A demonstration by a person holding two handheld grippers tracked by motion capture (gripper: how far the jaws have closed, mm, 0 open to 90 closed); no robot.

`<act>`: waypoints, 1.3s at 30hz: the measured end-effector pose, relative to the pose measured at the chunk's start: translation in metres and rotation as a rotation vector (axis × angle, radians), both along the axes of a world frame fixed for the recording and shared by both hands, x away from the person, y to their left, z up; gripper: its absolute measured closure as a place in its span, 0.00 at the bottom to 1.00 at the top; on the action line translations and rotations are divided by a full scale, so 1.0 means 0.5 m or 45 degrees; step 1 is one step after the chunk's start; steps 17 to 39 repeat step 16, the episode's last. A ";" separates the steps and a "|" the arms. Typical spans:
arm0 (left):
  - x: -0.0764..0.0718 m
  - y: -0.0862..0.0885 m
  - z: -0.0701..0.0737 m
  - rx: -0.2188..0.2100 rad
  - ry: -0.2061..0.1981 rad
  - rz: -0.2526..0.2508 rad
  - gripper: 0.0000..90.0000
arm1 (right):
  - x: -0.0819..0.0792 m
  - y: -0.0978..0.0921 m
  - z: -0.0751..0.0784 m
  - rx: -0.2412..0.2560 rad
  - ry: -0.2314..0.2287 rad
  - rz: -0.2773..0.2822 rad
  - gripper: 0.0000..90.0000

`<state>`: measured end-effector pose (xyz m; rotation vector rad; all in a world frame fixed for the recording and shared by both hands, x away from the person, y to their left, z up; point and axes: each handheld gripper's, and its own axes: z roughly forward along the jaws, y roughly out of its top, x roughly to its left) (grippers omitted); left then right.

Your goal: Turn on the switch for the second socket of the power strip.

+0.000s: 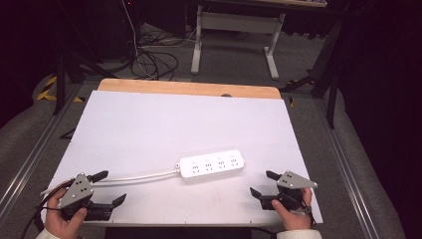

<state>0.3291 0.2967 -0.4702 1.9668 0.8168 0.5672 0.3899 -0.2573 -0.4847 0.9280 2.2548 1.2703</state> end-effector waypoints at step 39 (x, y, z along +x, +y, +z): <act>-0.001 0.000 0.001 0.006 -0.008 0.003 0.10 | 0.000 0.001 -0.001 -0.011 -0.003 0.015 0.17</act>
